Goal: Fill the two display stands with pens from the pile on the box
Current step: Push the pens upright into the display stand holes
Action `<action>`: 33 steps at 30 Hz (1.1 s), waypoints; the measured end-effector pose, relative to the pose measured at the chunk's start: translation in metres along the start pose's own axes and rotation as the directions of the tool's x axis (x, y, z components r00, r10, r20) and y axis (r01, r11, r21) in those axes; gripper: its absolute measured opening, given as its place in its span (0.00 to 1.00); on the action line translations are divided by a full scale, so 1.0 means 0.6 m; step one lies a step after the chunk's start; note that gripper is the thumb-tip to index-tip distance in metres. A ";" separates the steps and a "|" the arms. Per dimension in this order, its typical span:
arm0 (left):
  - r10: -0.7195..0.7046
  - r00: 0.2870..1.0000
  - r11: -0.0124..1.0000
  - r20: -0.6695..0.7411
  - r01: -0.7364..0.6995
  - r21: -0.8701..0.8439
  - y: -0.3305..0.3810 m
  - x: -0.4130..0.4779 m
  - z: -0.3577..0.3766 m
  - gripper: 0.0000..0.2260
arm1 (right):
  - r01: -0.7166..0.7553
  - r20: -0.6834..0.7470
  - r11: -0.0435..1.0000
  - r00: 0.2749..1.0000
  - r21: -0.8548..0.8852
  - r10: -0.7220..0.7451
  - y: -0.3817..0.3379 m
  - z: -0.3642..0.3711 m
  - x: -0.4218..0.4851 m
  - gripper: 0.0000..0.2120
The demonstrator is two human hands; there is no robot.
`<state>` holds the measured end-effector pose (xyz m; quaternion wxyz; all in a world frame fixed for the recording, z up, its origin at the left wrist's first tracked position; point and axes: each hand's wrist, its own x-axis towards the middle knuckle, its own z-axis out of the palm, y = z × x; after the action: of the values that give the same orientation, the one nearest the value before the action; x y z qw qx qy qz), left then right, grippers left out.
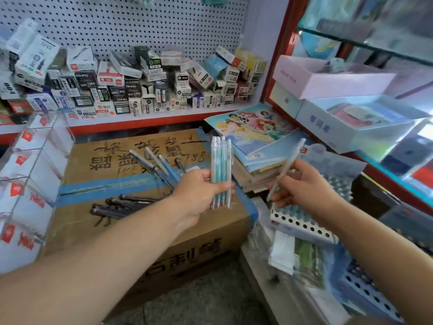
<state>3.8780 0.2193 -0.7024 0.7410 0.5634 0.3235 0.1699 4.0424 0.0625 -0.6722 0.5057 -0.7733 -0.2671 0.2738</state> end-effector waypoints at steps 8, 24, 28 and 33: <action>0.014 0.990 0.995 0.142 -0.028 0.093 -0.039 0.004 0.158 0.09 | -0.013 -0.271 1.000 0.962 -0.023 0.007 0.043 -0.143 -0.047 0.08; -0.055 0.985 0.988 0.163 0.031 0.151 -0.083 0.039 0.213 0.11 | -0.007 -0.180 0.876 0.979 -0.483 -0.091 0.104 -0.204 -0.053 0.04; -0.062 0.983 0.988 0.173 0.036 0.152 -0.086 0.046 0.209 0.12 | -0.032 -0.218 0.830 0.970 -0.558 -0.109 0.110 -0.211 -0.054 0.08; -0.063 0.983 0.986 0.171 0.035 0.160 -0.089 0.053 0.206 0.11 | -0.058 -0.203 0.815 0.976 -0.576 -0.074 0.123 -0.211 -0.050 0.09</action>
<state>3.9782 0.1331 -0.7427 0.7241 0.6245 0.2829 0.0753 4.1187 -0.0643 -0.6930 0.2739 -0.9142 -0.2842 0.0919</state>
